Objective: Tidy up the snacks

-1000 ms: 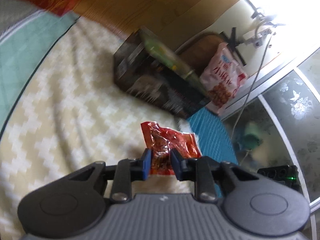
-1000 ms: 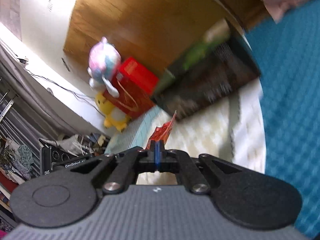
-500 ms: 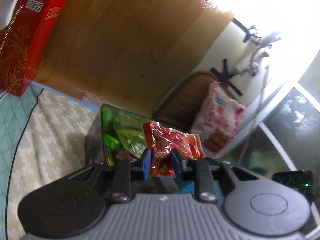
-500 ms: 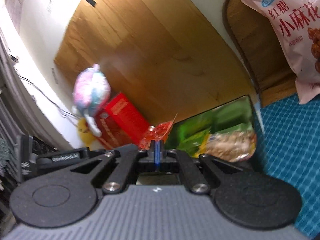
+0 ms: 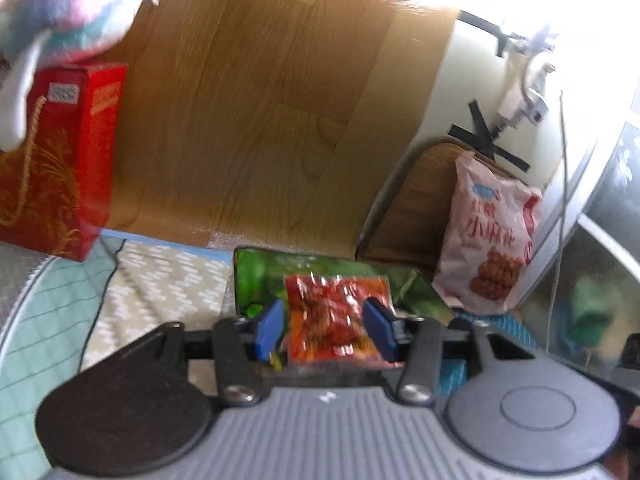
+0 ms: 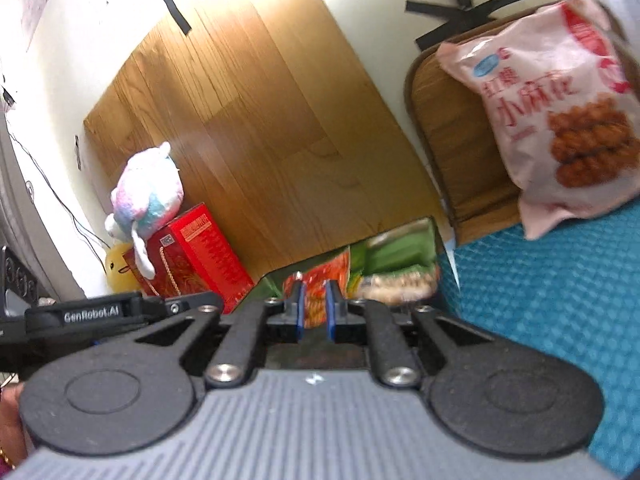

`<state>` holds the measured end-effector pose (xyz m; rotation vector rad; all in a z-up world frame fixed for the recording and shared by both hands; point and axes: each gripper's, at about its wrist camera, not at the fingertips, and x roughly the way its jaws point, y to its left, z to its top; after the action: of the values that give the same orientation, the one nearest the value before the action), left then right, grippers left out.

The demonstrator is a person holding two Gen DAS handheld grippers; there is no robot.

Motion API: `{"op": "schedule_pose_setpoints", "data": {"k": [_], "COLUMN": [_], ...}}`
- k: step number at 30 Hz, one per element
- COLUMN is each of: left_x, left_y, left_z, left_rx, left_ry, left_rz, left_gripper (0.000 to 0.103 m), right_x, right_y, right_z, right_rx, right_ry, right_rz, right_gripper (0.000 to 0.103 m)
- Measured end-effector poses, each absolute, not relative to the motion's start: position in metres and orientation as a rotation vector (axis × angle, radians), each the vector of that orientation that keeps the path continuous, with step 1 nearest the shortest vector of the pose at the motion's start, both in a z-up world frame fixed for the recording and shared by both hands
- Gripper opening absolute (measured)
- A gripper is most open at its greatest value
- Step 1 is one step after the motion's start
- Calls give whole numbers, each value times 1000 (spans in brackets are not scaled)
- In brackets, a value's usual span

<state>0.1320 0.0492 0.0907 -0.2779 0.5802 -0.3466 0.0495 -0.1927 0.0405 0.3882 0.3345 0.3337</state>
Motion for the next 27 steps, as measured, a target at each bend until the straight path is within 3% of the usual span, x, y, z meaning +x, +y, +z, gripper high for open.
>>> {"op": "schedule_pose_setpoints", "data": {"k": [3, 7, 9, 11, 15, 19, 27], "left_x": [98, 66, 53, 41, 23, 10, -8], "left_y": [38, 25, 22, 20, 21, 24, 24], "left_z": [90, 81, 77, 74, 70, 64, 51], "left_rx": [-200, -143, -125, -111, -96, -79, -33], "left_ry": [560, 574, 581, 572, 572, 582, 584], "left_rz": [-328, -317, -309, -293, -270, -242, -198], "left_gripper": [60, 67, 79, 84, 86, 89, 99], "right_x": [19, -6, -16, -24, -39, -52, -66], "right_y": [-186, -177, -173, -170, -164, -160, -150], "right_z": [31, 16, 8, 2, -8, -10, -15], "right_rx": [382, 374, 379, 388, 416, 422, 405], "right_ry": [329, 382, 414, 437, 471, 469, 466], "right_rz": [275, 235, 228, 227, 230, 224, 214], "right_gripper": [27, 28, 28, 30, 36, 50, 55]}}
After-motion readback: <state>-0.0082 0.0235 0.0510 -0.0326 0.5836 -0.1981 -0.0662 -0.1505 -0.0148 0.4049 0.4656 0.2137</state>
